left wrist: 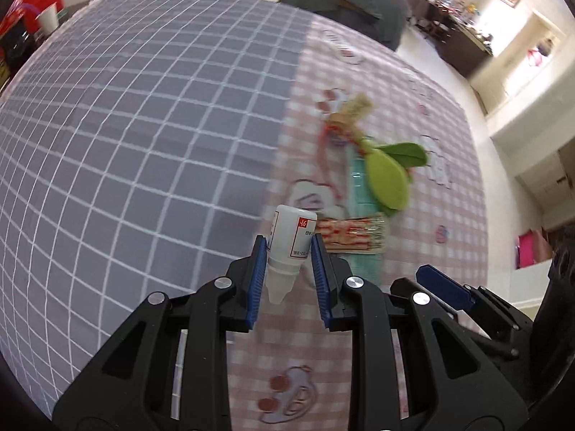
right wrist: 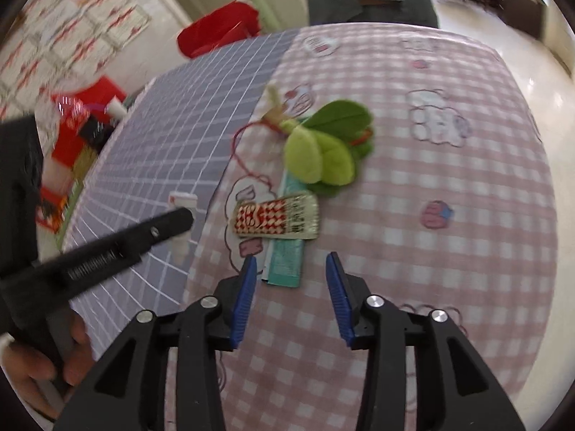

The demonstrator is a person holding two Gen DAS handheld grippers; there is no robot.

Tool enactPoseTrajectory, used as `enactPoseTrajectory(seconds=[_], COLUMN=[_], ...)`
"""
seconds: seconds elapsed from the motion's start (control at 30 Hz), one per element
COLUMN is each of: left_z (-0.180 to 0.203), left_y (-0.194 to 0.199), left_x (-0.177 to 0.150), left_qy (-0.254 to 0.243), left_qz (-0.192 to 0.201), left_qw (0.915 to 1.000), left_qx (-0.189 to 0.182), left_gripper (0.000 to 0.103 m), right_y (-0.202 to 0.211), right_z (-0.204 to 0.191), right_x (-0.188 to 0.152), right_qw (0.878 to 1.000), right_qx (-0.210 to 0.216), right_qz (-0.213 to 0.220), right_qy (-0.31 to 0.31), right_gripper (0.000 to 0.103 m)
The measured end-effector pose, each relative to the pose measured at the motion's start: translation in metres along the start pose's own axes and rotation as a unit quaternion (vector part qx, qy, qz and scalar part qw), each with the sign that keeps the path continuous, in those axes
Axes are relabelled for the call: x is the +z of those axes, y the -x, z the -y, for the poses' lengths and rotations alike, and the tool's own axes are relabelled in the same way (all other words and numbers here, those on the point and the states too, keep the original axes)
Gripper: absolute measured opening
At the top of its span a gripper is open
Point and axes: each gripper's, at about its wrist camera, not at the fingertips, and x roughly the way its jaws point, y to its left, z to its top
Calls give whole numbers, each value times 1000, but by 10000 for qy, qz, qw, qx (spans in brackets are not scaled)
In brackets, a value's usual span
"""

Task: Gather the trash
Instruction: 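Return to the table and grasp the white eye-drop bottle with the left tool, then grasp the red checkered ketchup packet with the right tool while the left holds the bottle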

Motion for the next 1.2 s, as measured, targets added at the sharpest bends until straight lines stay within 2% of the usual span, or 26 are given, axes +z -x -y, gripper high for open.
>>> enactPoseTrajectory(seconds=[0.1,0.23,0.37,0.43,0.63,0.7,0.87,0.97,1.0,1.03,1.07,1.1,1.2], left_z=[-12,-23,-30,-33,-42,-44,-45,-47,-47,-47,-47,-47,-47], left_y=[-1,-3,-5,-6,-4,-4,-3,-3,-3,-2,0,1,5], left_x=[-2,-3,-4,-4,-5,-6,-8,-10,-11,-12,-14,-15,-17], left_qy=[104,181,252,268,358,383,404,454,448,438,435,437,434], left_qz=[-46,-93,-120,-136,-125,-133,-151,-179,-180,-179,-176,-176,-159], left_qw=[9999,9998,9996,9995,9993,9992,9990,9987,9987,9988,9988,9988,9988], left_qx=[36,55,48,32,-7,-49,-120,-157,-153,-148,-147,-152,-148], left_gripper=[26,26,26,26,26,26,26,26,26,26,26,26,26], right_y=[-13,-17,-40,-44,-58,-63,-66,-67,-67,-67,-66,-64,-63], right_z=[-13,-32,-48,-49,-55,-53,-46,-50,-50,-51,-51,-52,-55], right_x=[-1,7,5,5,13,14,19,18,18,17,16,16,16], right_qw=[9986,9913,9814,9796,9635,9630,9642,9605,9602,9605,9608,9610,9618], right_qx=[-230,-466,-561,-625,-916,-908,-759,-788,-782,-760,-760,-769,-779], right_qz=[42,471,296,333,436,377,344,402,422,438,468,480,459], right_qy=[466,1138,1810,1880,2477,2508,2516,2639,2649,2640,2624,2613,2584], right_gripper=[52,63,65,66,72,78,78,78,74,70,57,49,43])
